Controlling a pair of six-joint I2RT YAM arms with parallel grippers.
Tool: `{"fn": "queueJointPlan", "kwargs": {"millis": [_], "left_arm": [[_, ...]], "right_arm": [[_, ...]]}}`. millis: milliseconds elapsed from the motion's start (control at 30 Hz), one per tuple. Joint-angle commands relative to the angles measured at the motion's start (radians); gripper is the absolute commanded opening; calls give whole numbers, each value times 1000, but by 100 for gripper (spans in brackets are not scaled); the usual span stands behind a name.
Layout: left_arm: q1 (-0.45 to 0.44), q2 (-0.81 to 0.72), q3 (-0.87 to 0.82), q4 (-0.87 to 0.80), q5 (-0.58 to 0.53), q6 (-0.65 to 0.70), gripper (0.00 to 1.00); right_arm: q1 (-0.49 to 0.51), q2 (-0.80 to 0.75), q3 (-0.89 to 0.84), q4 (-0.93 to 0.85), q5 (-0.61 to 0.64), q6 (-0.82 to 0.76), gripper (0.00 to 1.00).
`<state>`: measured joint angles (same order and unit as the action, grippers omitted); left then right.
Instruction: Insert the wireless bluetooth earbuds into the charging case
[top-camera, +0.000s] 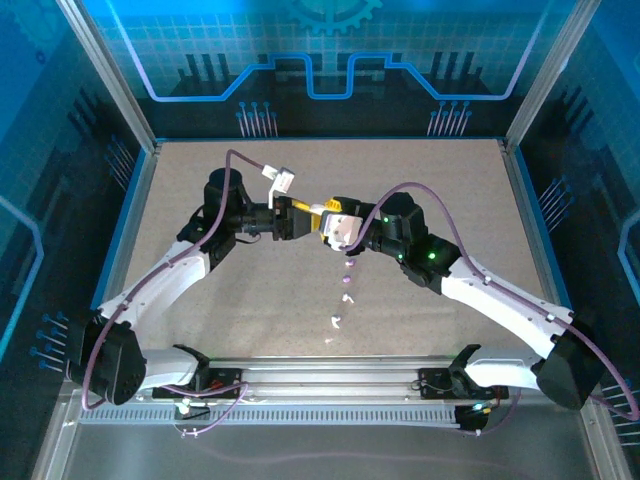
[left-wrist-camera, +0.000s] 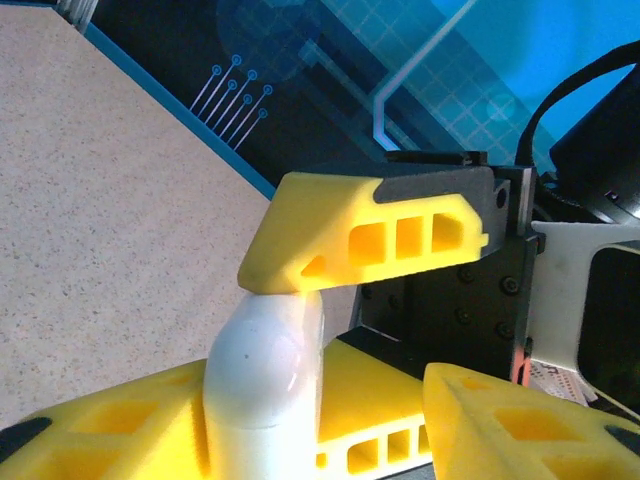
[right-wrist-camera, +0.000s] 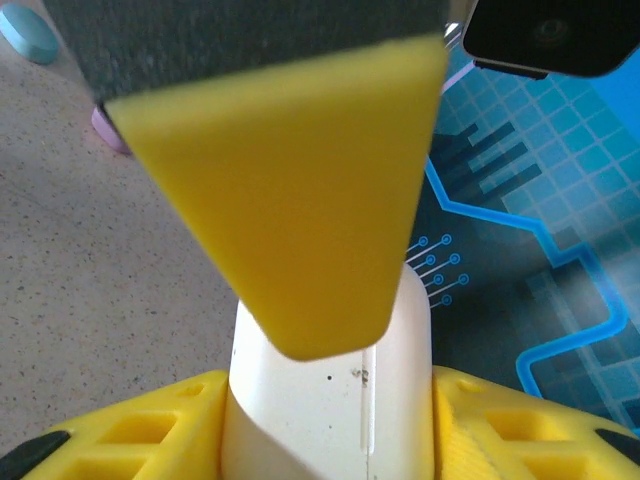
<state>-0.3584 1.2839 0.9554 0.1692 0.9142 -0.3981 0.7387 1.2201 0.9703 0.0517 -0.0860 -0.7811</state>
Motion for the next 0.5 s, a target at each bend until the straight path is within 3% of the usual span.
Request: {"fn": "queueJointPlan", "kwargs": {"millis": [0,167,467], "left_arm": [[-8,3,22,-26,23,42,50],[-16,6,23,-27,19,38,42],[-31,28,36,-28,17,41,35]], "right_arm": [[-4,-20,34,6,-24,23,50],[-3,-19,39,4,-37,31,50],[-3,-20,42,16,-47,39,50]]}}
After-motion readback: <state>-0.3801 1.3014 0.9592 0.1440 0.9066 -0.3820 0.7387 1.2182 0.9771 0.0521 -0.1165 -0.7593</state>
